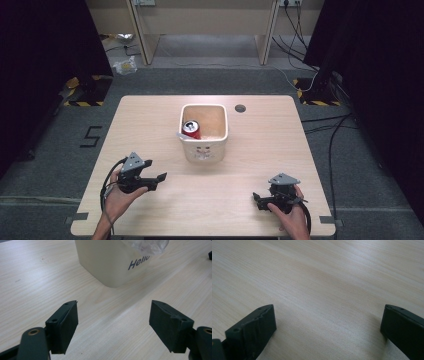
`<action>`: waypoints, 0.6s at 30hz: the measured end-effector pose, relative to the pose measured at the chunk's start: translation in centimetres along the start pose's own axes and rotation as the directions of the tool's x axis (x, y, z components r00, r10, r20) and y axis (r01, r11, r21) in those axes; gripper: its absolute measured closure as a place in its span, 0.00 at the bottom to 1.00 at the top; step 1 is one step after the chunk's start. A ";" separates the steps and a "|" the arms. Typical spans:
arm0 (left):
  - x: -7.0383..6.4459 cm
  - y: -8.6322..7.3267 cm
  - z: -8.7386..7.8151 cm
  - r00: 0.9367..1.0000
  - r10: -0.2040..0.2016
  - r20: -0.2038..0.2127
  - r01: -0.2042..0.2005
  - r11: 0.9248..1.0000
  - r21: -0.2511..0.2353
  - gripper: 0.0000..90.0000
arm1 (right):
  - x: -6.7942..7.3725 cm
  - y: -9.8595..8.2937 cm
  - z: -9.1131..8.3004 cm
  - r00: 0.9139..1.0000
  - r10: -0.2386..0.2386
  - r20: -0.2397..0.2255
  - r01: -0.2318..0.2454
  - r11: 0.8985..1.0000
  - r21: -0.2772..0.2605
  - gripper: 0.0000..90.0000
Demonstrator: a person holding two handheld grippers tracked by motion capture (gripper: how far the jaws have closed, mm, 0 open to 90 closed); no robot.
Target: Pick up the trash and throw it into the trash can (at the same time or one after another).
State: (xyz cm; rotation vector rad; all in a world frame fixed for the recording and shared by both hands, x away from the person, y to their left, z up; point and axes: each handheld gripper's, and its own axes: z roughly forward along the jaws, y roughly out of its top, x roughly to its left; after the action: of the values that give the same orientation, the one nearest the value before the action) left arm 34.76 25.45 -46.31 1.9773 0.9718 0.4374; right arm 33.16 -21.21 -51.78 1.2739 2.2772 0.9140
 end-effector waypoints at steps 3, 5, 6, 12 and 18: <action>-0.2 -0.4 0.2 1.000 0.003 0.005 -0.003 1.000 0.007 0.26 | 0.0 0.0 0.0 1.000 0.000 0.000 0.000 1.000 0.000 0.00; -0.3 -0.7 0.4 1.000 0.005 0.006 -0.006 1.000 0.014 0.26 | 0.0 0.0 0.0 1.000 0.000 0.000 0.000 1.000 0.000 0.00; -0.4 -0.9 0.5 1.000 0.004 0.007 -0.004 1.000 0.018 0.26 | 0.0 0.0 0.0 1.000 0.000 0.000 0.000 1.000 0.000 0.00; -0.5 -1.7 0.8 1.000 0.000 0.009 0.000 1.000 0.031 0.26 | 0.0 0.0 0.0 1.000 0.000 0.000 0.000 1.000 0.000 0.00; -0.6 -2.4 0.9 1.000 -0.004 0.011 0.004 0.999 0.044 0.26 | 0.0 0.0 0.0 1.000 0.000 0.000 0.000 1.000 0.000 0.00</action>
State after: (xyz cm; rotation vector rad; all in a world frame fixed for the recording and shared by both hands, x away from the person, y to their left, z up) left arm 33.84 25.29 -48.81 2.0150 0.9861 0.4058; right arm 33.15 -21.21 -51.78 1.2738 2.2770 0.9138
